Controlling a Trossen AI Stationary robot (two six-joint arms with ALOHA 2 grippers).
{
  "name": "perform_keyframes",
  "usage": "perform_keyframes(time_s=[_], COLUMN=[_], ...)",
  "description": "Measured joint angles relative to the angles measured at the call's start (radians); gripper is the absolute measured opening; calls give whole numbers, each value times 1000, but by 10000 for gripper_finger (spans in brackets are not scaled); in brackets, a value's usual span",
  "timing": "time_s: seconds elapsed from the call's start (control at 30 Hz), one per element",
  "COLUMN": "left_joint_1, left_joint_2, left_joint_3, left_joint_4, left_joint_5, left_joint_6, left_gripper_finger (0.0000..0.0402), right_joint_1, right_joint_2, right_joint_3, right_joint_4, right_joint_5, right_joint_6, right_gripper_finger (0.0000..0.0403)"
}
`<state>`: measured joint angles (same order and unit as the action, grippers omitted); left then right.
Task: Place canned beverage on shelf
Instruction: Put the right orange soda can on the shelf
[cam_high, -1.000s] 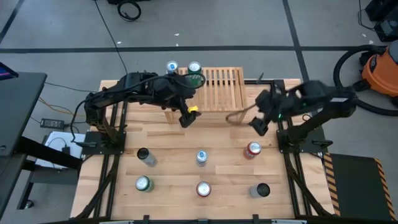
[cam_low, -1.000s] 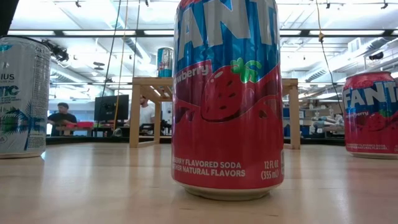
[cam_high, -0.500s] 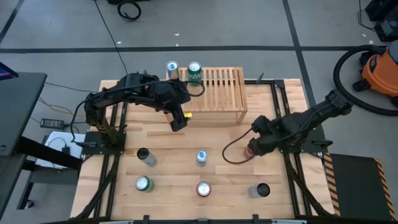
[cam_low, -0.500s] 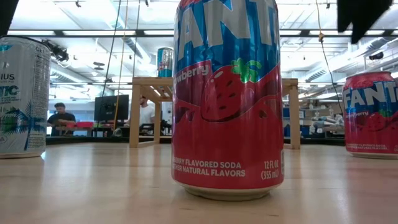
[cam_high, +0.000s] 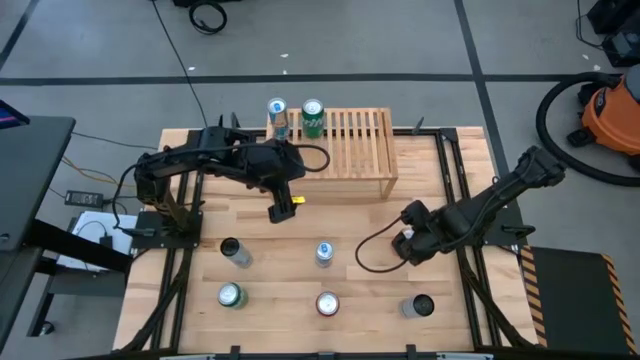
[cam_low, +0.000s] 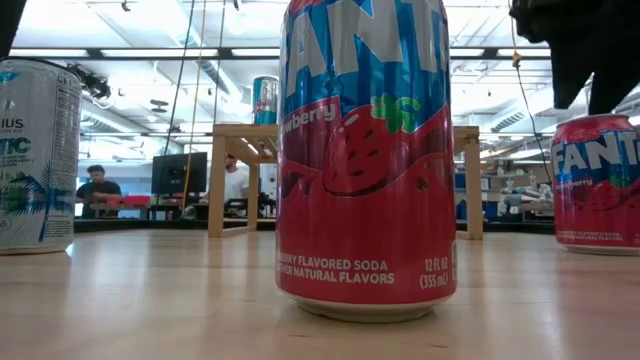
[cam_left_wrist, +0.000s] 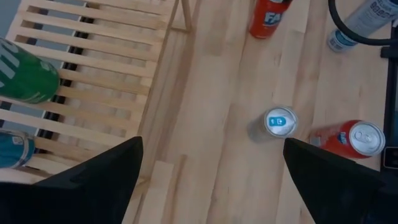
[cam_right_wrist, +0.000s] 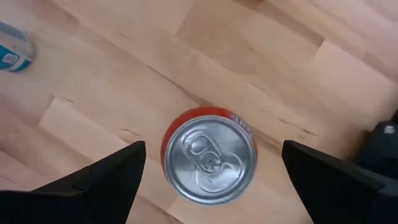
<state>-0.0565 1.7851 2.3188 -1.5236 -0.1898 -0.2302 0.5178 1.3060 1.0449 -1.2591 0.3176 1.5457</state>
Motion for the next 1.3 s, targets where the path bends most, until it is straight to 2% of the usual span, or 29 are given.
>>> perform_keyframes(time_s=[0.27, 0.43, 0.63, 0.87, 1.1, 1.3], left_joint_1=[-3, -3, -3, -3, -3, -3], left_joint_2=[0, 1, 1, 1, 0, 1], left_joint_3=[0, 0, 0, 0, 0, 0], left_joint_4=[-8, -9, -9, -9, -9, -9], left_joint_5=[0, 1, 3, 3, 3, 3], left_joint_6=[-2, -2, -2, -2, -2, -2], left_gripper_finger=[389, 389, 389, 389, 389, 389], right_joint_1=[-1, -1, -1, -1, -1, -9], right_joint_2=[0, 0, 0, 0, 1, 1], right_joint_3=[-99, -139, -171, -173, -159, -66], right_joint_4=[137, 146, 181, 182, 174, 111], right_joint_5=[-53, -28, -50, -52, -79, -120], right_joint_6=[1, 30, 32, 32, 14, -31], right_gripper_finger=[387, 387, 381, 307, 306, 306])
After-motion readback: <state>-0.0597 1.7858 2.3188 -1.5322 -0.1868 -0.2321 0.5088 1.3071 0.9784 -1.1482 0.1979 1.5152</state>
